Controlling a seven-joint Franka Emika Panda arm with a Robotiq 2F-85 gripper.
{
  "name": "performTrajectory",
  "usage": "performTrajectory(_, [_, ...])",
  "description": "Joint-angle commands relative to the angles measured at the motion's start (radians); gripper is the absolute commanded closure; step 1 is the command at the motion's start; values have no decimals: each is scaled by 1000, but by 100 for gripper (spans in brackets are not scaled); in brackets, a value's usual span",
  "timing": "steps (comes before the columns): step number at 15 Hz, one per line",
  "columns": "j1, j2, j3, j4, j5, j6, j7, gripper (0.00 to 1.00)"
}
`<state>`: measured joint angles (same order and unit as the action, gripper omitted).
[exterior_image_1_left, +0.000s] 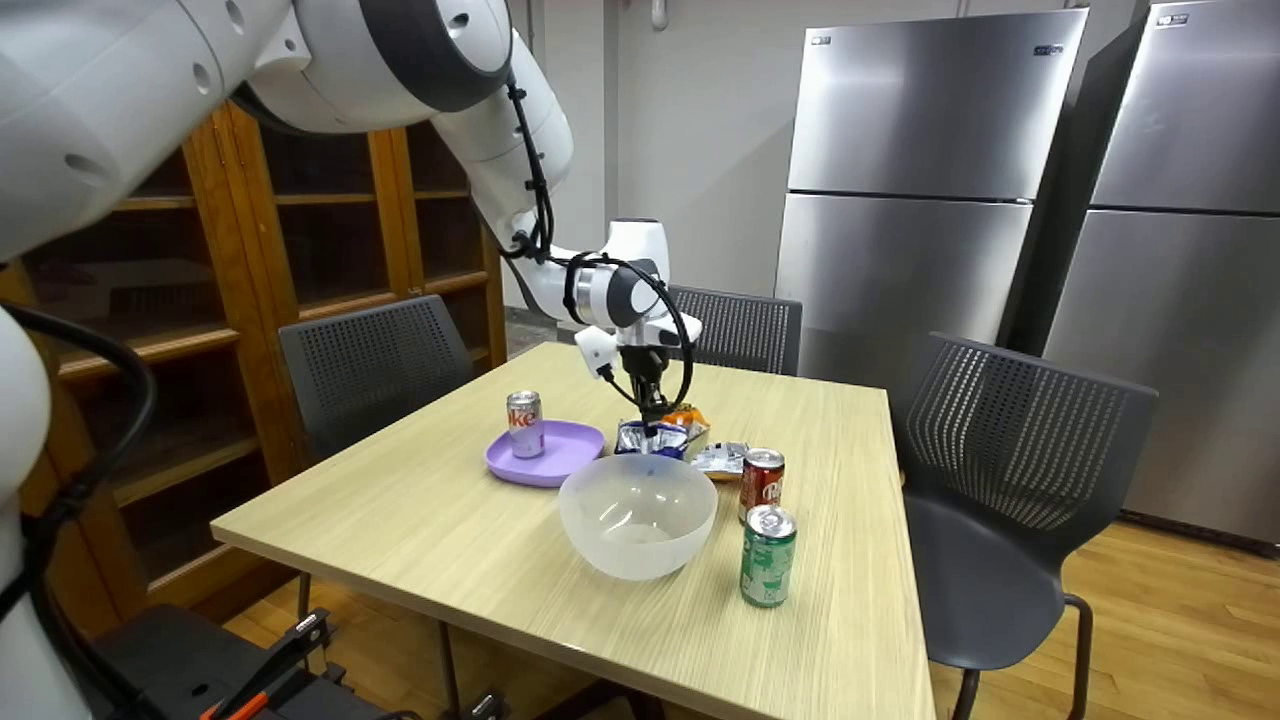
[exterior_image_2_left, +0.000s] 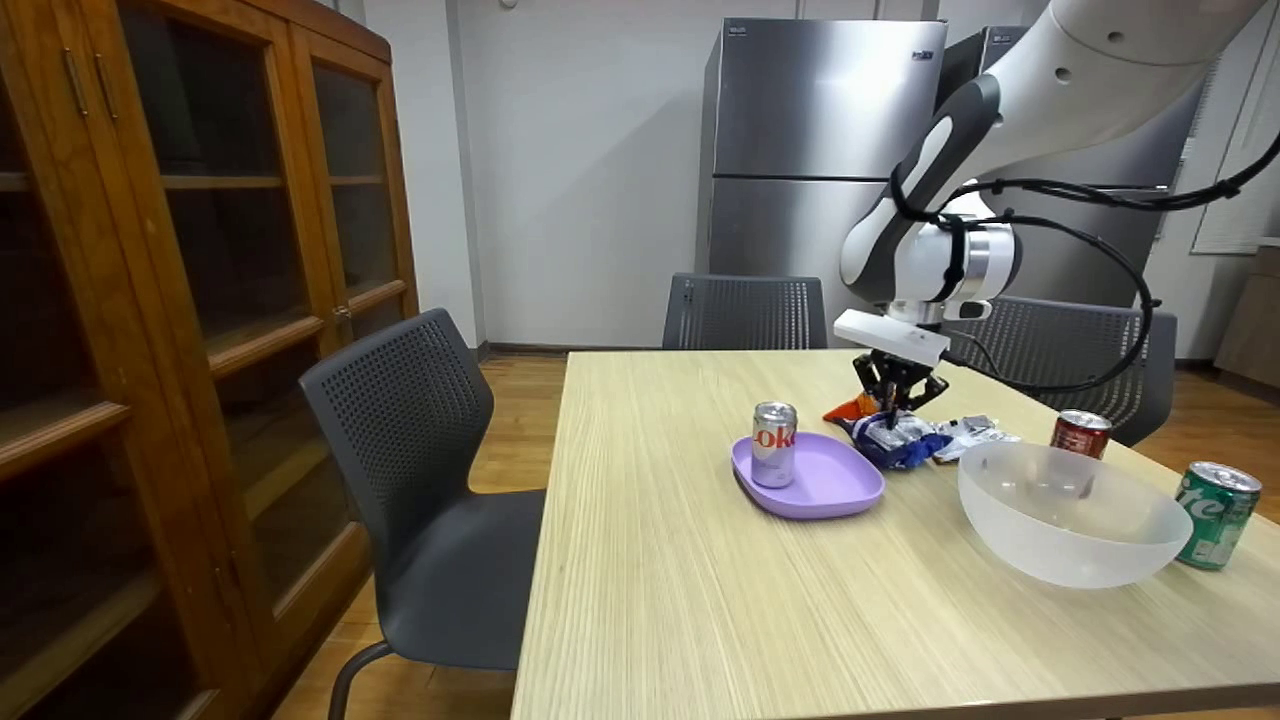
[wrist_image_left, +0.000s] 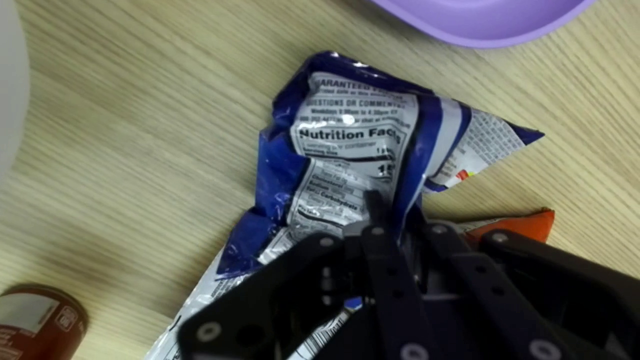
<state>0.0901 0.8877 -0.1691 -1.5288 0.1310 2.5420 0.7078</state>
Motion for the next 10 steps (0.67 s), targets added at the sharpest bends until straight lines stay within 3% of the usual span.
performTrajectory(1, [-2,-6,-1,12,6,-14,21,100])
performTrajectory(10, [19,-96,-8,-89,-1,38,19,100])
